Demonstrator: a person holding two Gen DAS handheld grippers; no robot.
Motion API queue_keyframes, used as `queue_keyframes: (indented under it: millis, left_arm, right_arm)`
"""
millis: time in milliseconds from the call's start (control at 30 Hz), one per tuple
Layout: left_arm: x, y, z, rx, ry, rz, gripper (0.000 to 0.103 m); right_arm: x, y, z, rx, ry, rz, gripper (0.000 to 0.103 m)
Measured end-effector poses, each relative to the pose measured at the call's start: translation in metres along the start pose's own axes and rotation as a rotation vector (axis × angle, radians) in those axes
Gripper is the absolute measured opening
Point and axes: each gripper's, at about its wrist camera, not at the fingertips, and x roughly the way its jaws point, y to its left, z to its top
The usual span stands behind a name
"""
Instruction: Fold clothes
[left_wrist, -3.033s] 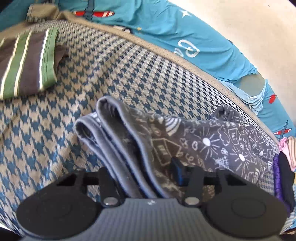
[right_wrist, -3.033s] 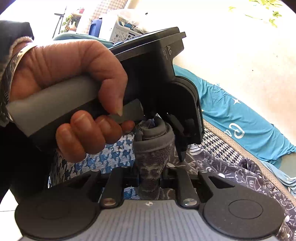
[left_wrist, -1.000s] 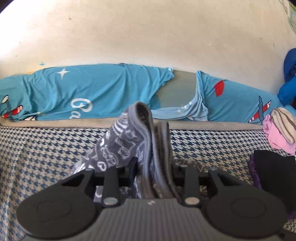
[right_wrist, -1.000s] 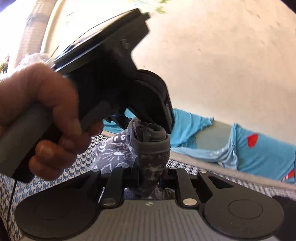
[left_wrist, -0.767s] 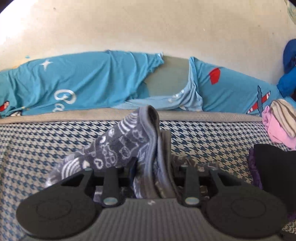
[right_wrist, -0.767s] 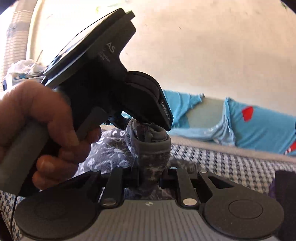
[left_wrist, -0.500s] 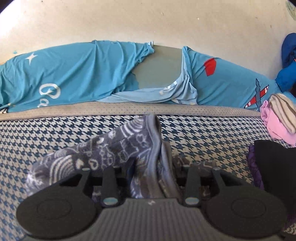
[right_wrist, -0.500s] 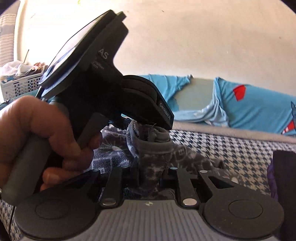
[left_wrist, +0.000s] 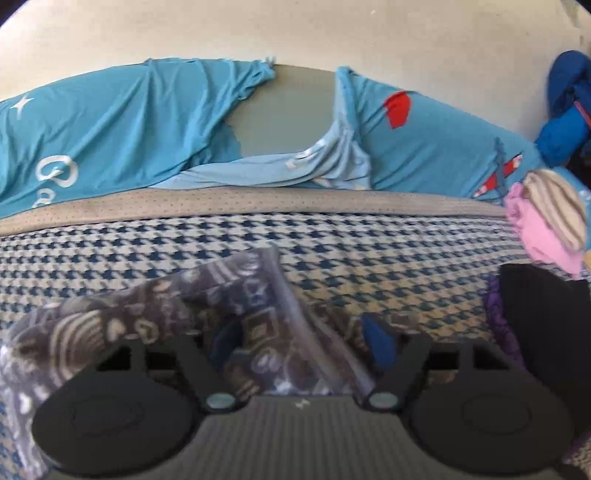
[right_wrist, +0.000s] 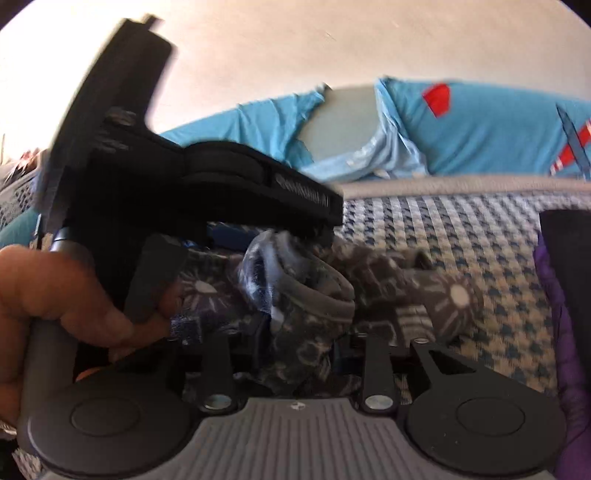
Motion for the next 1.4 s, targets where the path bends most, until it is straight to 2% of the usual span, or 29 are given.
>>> queue_keyframes:
  millis: [67,200,333,400,600,733,933,1100,1233,1400]
  left_arm:
    - [-0.006,0.0,0.003,-0.004,-0.01,-0.008,0.085]
    - [-0.023,0.007,0.008,-0.028,-0.038,-0.012,0.091]
    - [-0.044,0.023,0.007,-0.053,-0.057,0.034,0.095]
    - [-0.055,0.034,0.003,-0.069,-0.069,0.065,0.096]
    - [-0.085,0.065,-0.019,-0.153,-0.087,0.094,0.096]
    - [-0.098,0.079,-0.034,-0.173,-0.098,0.131,0.097]
    - [-0.098,0.098,-0.049,-0.214,-0.087,0.179,0.097]
    - [-0.093,0.105,-0.056,-0.229,-0.089,0.222,0.097]
    - [-0.088,0.109,-0.063,-0.254,-0.078,0.231,0.097]
    - [-0.081,0.114,-0.063,-0.268,-0.078,0.254,0.097]
  right_arm:
    - [-0.004,-0.004,-0.004,0.048,0.022,0.002,0.037]
    - [-0.004,-0.006,-0.006,0.054,0.037,-0.023,0.044]
    - [-0.007,-0.017,-0.003,0.085,0.023,-0.115,0.046]
    - [-0.012,-0.022,-0.003,0.104,0.009,-0.115,0.046]
    - [-0.019,-0.013,-0.005,-0.043,-0.065,-0.171,0.046]
    - [-0.025,-0.004,-0.003,-0.128,-0.139,-0.205,0.046]
    - [-0.026,-0.006,0.005,-0.102,-0.184,-0.106,0.046]
    - [-0.012,-0.004,0.019,-0.111,-0.211,-0.05,0.044]
    - [0.002,-0.001,0.029,-0.116,-0.216,0.018,0.026]
    - [0.023,0.004,0.037,-0.125,-0.187,0.101,0.022]
